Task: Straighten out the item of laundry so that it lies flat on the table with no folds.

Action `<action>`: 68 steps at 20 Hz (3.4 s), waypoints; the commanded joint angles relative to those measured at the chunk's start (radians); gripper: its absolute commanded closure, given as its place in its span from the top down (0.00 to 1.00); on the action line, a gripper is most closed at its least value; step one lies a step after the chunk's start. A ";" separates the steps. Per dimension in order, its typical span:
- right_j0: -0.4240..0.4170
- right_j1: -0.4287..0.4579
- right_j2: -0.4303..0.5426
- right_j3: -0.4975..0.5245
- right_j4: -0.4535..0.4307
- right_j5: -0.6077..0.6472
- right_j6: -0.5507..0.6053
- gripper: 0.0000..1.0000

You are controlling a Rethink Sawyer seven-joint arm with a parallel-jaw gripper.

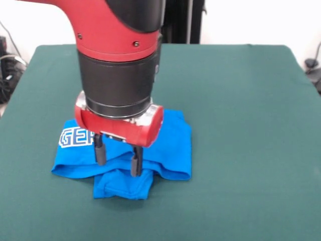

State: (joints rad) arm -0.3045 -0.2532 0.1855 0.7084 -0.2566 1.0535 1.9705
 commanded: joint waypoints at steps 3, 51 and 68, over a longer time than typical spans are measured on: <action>0.010 0.004 0.066 0.136 -0.015 -0.001 -0.180 1.00; 0.029 0.098 0.047 0.259 -0.037 -0.184 -0.104 1.00; 0.004 0.025 0.064 0.402 -0.082 -0.285 -0.130 0.00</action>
State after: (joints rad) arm -0.3012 -0.2189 0.1853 0.9419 -0.3039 0.8046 1.9705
